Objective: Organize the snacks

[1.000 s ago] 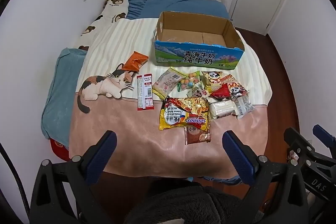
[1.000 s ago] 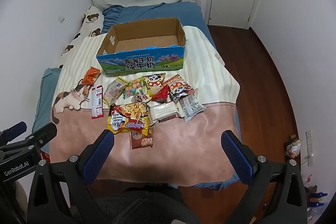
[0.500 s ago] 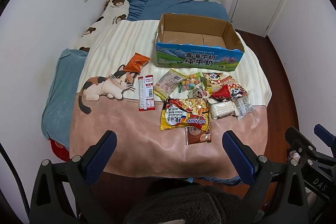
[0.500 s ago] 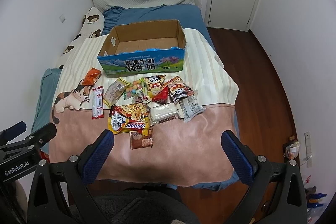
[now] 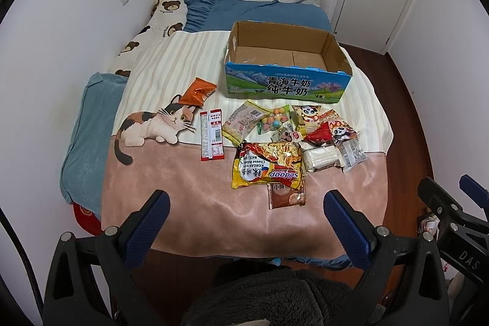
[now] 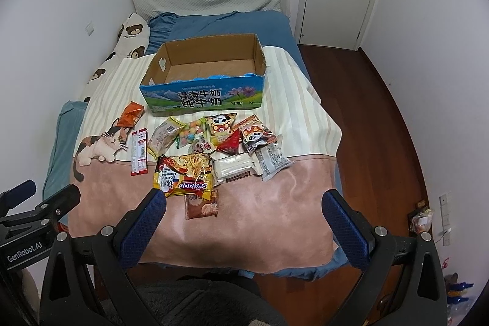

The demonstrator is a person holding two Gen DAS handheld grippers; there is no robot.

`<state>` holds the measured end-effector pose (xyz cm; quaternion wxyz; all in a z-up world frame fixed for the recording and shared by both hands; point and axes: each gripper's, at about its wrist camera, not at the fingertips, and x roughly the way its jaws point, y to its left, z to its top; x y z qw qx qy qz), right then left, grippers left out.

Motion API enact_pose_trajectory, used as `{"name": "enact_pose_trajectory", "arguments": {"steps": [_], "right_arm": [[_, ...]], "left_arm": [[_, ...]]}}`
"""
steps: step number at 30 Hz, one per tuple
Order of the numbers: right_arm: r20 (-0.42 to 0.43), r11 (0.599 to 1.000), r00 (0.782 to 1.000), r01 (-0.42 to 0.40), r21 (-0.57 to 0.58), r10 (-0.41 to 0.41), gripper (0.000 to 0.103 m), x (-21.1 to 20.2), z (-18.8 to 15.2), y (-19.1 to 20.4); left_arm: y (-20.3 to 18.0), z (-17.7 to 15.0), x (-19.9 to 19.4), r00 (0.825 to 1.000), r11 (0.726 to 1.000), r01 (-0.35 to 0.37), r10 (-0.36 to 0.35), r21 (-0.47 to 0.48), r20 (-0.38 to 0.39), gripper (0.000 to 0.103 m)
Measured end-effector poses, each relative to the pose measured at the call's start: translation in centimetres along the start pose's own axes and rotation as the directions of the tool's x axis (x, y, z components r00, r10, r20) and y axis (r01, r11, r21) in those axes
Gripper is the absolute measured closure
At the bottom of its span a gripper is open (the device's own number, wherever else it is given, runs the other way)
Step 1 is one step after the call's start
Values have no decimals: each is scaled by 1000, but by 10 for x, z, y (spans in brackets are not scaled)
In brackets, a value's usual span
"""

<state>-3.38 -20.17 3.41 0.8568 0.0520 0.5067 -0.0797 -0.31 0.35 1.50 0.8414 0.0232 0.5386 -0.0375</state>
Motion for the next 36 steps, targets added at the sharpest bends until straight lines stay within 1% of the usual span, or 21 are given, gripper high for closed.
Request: {"name": "enact_pose_trajectory", "arguments": {"steps": [6, 9, 12, 18, 36], "right_arm": [[5, 1000, 1000, 1, -6, -1, 0, -2, -2, -4], [8, 1000, 1000, 4, -9, -3, 0, -3, -1, -5], [20, 1000, 1000, 10, -15, -10, 0, -8, -7, -4], [35, 1000, 999, 13, -12, -13, 0, -13, -8, -7], [50, 1000, 999, 17, -1, -17, 0, -17, -5, -5]], "left_arm": [[-6, -4, -6, 1000, 1000, -2, 2, 5, 6, 0], [-9, -13, -8, 1000, 1000, 0, -1, 8, 17, 0], [-9, -15, -10, 1000, 1000, 3, -3, 5, 23, 0], [-10, -16, -15, 999, 1000, 0, 0, 6, 40, 0], [-9, -11, -17, 999, 1000, 3, -4, 10, 48, 0]]}}
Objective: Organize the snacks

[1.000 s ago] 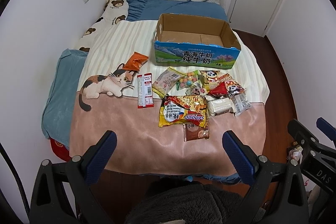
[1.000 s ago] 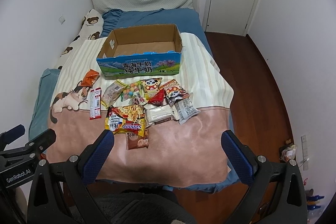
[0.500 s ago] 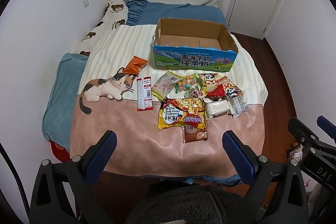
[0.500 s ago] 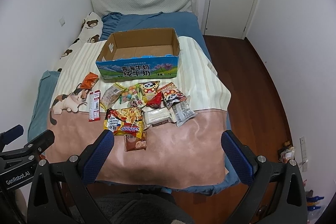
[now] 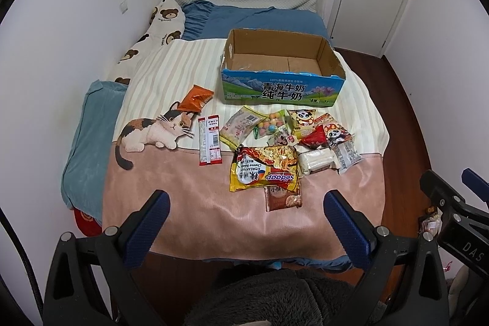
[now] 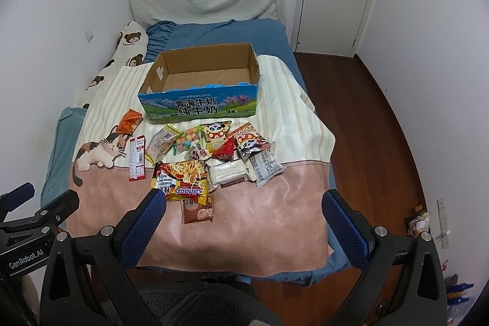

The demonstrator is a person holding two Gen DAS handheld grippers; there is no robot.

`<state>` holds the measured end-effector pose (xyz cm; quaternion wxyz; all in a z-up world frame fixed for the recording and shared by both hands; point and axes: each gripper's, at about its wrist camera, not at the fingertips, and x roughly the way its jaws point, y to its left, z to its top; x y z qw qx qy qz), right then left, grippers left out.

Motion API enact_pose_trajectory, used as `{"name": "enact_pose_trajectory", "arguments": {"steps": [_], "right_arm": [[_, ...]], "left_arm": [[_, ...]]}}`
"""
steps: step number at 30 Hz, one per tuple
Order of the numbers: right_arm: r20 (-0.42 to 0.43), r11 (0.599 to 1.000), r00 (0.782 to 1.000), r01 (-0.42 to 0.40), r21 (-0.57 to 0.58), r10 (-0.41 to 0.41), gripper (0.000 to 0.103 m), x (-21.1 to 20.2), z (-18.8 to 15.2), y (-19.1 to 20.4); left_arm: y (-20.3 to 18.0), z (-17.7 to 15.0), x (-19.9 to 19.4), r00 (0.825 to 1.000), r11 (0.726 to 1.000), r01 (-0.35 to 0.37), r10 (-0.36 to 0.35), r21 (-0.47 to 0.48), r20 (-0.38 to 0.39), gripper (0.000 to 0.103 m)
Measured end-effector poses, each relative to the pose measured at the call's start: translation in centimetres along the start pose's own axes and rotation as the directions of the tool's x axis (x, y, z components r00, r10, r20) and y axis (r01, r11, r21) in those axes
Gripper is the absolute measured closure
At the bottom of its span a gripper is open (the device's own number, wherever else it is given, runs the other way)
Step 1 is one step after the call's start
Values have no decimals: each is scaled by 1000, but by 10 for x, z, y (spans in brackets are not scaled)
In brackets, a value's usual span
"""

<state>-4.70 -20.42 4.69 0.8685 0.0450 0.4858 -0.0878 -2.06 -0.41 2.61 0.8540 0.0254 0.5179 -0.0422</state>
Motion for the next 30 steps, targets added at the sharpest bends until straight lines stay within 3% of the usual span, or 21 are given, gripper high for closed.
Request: {"name": "enact_pose_trajectory", "arguments": {"steps": [19, 26, 30], "right_arm": [[12, 999, 1000, -7, 38, 7, 0, 3, 2, 0], [-99, 996, 993, -63, 55, 68, 0, 80, 0, 10], [-213, 990, 968, -115, 83, 130, 0, 146, -8, 16]], "left_arm": [[6, 3, 8, 1000, 1000, -16, 16, -5, 21, 0], [39, 24, 73, 996, 995, -81, 80, -54, -30, 0], [44, 30, 125, 995, 996, -79, 80, 30, -61, 0]]}}
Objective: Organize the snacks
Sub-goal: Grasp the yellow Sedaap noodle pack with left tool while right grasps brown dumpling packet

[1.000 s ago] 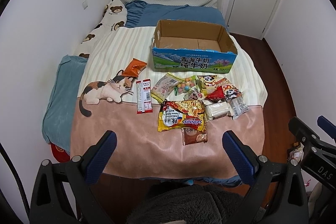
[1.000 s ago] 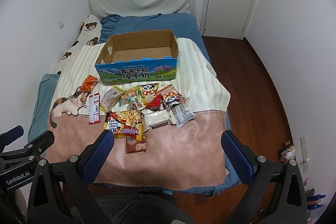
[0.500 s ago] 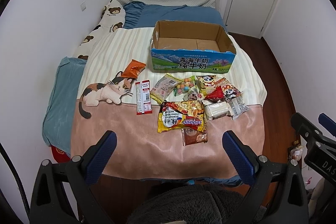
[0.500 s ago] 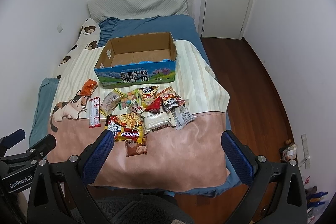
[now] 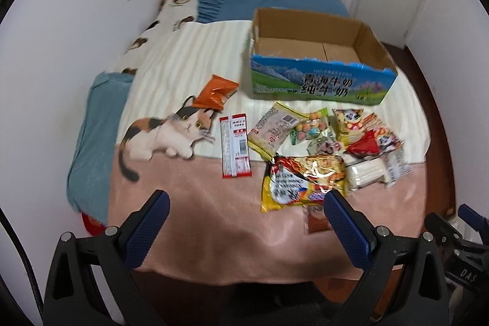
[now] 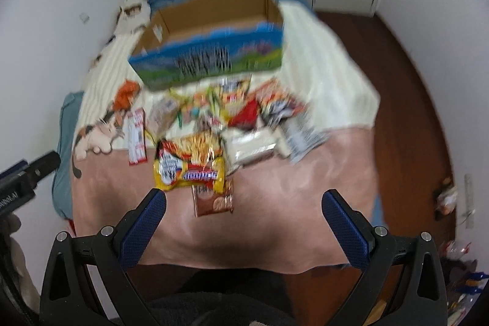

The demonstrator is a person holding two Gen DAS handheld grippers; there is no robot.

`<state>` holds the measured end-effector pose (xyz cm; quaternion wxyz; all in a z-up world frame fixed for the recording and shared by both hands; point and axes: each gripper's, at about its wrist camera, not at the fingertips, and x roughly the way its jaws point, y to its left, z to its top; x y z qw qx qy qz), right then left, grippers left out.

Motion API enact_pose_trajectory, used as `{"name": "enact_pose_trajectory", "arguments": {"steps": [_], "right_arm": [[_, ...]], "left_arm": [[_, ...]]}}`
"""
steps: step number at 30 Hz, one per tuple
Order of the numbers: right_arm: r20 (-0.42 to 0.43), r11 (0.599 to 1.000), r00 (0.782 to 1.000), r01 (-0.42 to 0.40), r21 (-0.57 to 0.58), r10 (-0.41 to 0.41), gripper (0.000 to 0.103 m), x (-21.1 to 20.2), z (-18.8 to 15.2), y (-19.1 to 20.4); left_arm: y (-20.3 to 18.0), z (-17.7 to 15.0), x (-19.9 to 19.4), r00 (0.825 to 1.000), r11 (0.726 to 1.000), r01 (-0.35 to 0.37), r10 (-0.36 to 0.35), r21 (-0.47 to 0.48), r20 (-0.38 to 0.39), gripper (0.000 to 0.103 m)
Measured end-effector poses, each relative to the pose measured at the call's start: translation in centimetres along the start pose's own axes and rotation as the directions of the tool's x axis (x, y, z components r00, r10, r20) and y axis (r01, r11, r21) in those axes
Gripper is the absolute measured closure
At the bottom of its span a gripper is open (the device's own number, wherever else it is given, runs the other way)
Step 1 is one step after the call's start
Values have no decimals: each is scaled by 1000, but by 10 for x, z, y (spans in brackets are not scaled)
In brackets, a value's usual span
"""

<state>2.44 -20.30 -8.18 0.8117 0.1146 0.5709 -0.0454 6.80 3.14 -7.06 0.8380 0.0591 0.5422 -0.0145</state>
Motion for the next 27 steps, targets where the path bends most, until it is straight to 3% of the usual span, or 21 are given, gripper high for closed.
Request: {"name": "enact_pose_trajectory", "arguments": {"steps": [2, 5, 6, 7, 11, 14, 19, 21, 22, 25, 27], "right_arm": [[-65, 999, 998, -17, 30, 19, 0, 31, -3, -6], [-130, 996, 991, -31, 83, 41, 0, 74, -12, -20], [-150, 995, 988, -34, 99, 48, 0, 84, -15, -24], [-161, 993, 985, -39, 113, 57, 0, 94, -17, -28], [-186, 987, 982, -5, 159, 35, 0, 134, -25, -39], [-201, 981, 979, 11, 195, 29, 0, 160, -28, -47], [-233, 970, 972, 39, 239, 18, 0, 190, -33, -62], [-240, 967, 971, 49, 249, 12, 0, 196, -36, -67], [-242, 966, 970, 55, 253, 8, 0, 197, -37, -69], [-243, 962, 970, 55, 267, 12, 0, 199, -40, -74], [-245, 962, 969, 56, 266, 11, 0, 199, -43, -73]], "left_arm": [[-13, 2, 27, 1000, 991, 11, -9, 134, -15, 0], [-52, -4, 67, 999, 903, -5, 20, 430, -30, 0], [-65, -7, 78, 999, 857, -5, 26, 515, -34, 1], [-81, -14, 94, 999, 790, 5, 22, 614, -36, 1], [-121, -26, 140, 997, 577, 54, 18, 815, -79, 1], [-144, -31, 172, 994, 456, 81, 26, 886, -104, 1], [-172, -32, 216, 985, 289, 139, 57, 947, -162, 1], [-180, -32, 225, 985, 259, 143, 58, 955, -163, 3], [-183, -30, 228, 983, 252, 156, 53, 955, -174, 14], [-185, -21, 229, 981, 304, 172, 35, 937, -191, 17], [-174, -11, 222, 984, 358, 164, 13, 919, -180, 19]]}}
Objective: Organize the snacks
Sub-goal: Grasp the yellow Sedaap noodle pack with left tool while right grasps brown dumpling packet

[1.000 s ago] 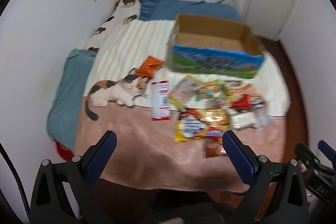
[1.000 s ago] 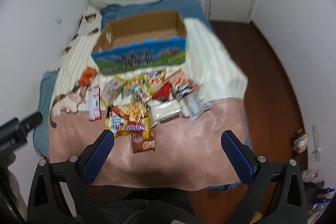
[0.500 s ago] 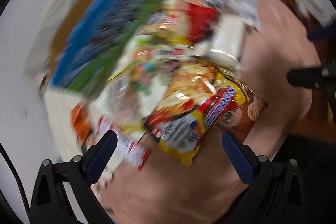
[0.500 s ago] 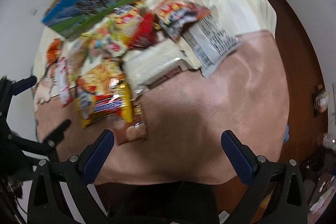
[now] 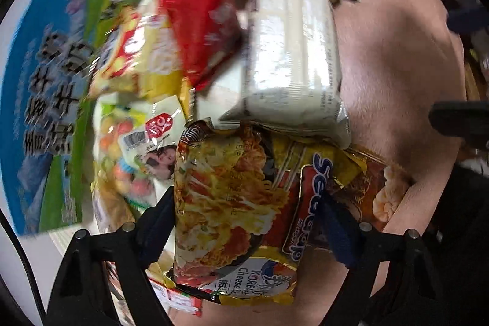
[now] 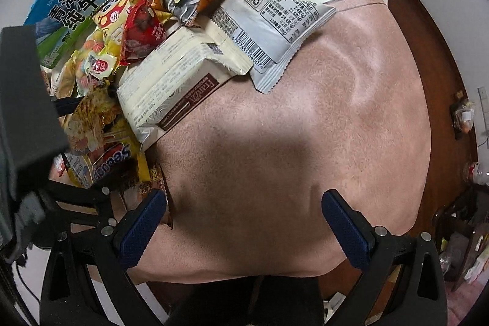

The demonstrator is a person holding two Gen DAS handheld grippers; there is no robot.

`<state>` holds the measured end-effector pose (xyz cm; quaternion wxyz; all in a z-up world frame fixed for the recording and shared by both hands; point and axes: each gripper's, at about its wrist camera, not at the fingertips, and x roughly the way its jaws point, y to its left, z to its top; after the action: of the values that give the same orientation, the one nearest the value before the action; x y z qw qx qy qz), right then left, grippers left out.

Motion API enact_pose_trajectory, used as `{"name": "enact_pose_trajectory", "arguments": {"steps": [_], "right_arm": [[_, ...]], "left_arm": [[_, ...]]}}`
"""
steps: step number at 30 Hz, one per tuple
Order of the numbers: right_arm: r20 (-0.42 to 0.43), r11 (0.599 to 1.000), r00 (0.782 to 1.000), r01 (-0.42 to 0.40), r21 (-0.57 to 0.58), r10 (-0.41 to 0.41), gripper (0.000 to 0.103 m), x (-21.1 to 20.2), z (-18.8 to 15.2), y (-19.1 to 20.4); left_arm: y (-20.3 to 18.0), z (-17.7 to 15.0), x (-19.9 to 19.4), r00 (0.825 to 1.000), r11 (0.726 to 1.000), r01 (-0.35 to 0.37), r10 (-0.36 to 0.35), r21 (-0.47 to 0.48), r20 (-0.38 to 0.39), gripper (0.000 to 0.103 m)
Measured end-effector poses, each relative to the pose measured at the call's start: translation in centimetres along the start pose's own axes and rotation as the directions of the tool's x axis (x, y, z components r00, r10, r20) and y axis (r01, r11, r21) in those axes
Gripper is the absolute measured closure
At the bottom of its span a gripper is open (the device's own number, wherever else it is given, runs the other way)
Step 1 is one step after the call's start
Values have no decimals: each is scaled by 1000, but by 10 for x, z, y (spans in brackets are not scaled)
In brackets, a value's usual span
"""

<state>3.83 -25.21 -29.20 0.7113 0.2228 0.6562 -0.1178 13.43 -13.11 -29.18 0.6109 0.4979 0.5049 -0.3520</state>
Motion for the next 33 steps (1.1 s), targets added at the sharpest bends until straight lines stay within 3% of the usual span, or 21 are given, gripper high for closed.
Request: {"name": "enact_pose_trajectory", "arguments": {"steps": [3, 5, 7, 8, 9, 11, 14, 16, 18, 22, 24, 27, 31, 33], "right_arm": [[-8, 1000, 1000, -9, -12, 9, 0, -5, -7, 5], [-10, 999, 1000, -10, -37, 10, 0, -5, -13, 20], [-9, 998, 1000, -15, -64, 14, 0, -4, -16, 33], [-11, 996, 1000, -18, -82, 18, 0, -2, -17, 42], [-17, 995, 1000, -22, -100, 20, 0, 1, -19, 50], [-39, 990, 999, -26, -142, 21, 0, 10, -20, 70], [-124, 995, 992, -34, -97, 22, 3, 26, -24, 82], [-179, 996, 980, -83, 22, 85, 3, 35, -29, 73], [-215, 979, 961, -145, 145, 174, 3, 43, -37, 63], [-237, 931, 926, -223, 289, 295, 5, 53, -43, 64], [-228, 925, 925, -229, 304, 305, 9, 57, -38, 71], [-187, 949, 949, -207, 236, 253, 15, 54, -17, 99], [-137, 979, 970, -205, -3, 202, 15, 38, 12, 145], [-93, 984, 983, -167, -64, 161, 15, 24, 14, 149]], "left_arm": [[30, -21, -13, 1000, 978, 14, -14, -210, 4, 21], [60, -39, -18, 998, 911, 43, -57, -410, -22, 21], [86, -64, -19, 992, 797, 60, -112, -601, -51, 22], [99, -80, -18, 988, 725, 70, -146, -685, -54, 22], [111, -98, -16, 983, 636, 76, -178, -768, -50, 22], [126, -125, -7, 975, 516, 78, -220, -853, -44, 22], [140, -161, 9, 963, 370, 59, -266, -927, -45, 22], [147, -174, 16, 955, 316, 80, -296, -945, -18, 20], [157, -186, 19, 949, 298, 103, -315, -949, 4, 19], [129, -199, 27, 948, 315, 118, -319, -942, 12, 17], [130, -178, 43, 947, 317, 125, -321, -940, 17, 17], [130, -175, 59, 943, 315, 136, -333, -939, 24, 17], [111, -178, 74, 937, 303, 151, -347, -941, 38, 16], [104, -176, 83, 934, 305, 158, -354, -939, 42, 15]]}}
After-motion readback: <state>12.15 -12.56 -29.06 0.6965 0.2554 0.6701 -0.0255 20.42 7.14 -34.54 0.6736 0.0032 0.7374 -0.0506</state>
